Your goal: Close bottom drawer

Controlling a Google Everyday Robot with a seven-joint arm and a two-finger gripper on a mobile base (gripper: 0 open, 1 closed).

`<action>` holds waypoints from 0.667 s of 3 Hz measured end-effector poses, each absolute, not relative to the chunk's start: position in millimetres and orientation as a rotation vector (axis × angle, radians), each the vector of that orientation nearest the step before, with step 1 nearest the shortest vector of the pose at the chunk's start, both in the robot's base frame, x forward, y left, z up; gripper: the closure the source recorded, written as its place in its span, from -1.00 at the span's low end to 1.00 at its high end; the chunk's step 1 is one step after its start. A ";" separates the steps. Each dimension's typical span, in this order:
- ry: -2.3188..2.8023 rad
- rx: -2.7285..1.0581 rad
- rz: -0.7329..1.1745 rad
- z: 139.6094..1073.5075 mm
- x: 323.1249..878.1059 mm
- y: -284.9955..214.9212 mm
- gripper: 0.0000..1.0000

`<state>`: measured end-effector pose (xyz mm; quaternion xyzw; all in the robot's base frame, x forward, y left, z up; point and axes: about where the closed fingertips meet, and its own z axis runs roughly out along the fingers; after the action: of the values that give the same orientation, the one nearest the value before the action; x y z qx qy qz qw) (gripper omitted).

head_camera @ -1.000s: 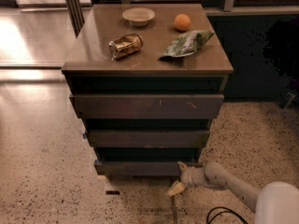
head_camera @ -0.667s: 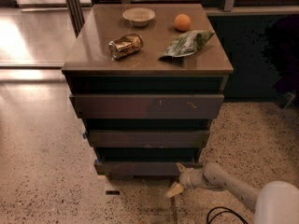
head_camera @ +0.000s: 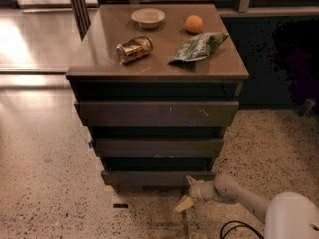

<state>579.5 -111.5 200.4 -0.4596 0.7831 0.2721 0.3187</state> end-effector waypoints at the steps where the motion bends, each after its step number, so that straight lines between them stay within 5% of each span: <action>1: 2.060 -1.209 0.716 200.4 579.5 -111.5 -1.00; 2: 2.061 -1.190 0.739 189.9 580.0 -113.2 -1.00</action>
Offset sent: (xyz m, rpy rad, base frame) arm 0.0038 -0.0099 -0.0232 0.0407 0.0234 -0.0206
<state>580.0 -113.2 189.9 -0.4527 0.7837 0.2811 0.3191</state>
